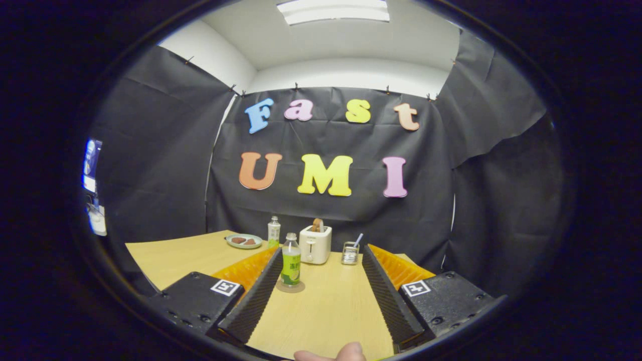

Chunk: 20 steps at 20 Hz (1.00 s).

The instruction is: Take the bottle from table, then pour the juice into the cup, finally place the bottle on the coaster

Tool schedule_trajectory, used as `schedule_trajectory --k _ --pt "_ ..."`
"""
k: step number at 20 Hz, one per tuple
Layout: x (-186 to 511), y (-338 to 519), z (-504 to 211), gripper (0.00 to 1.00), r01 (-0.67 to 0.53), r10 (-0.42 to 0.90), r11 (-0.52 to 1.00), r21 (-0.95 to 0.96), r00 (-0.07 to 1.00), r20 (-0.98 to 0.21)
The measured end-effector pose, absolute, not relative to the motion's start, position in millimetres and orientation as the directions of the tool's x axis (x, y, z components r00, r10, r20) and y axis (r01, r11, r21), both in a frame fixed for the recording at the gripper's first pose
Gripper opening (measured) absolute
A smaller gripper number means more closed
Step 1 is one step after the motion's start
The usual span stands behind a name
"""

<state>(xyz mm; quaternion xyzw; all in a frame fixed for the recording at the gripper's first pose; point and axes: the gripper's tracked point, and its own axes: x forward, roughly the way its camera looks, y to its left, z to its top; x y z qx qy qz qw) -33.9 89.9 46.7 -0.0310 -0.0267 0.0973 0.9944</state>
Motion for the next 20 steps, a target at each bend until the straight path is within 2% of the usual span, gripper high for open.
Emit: schedule_trajectory --k 20 --pt "-40 88 40 1.0 -0.18 0.181 0.983 -0.04 0.983 0.02"
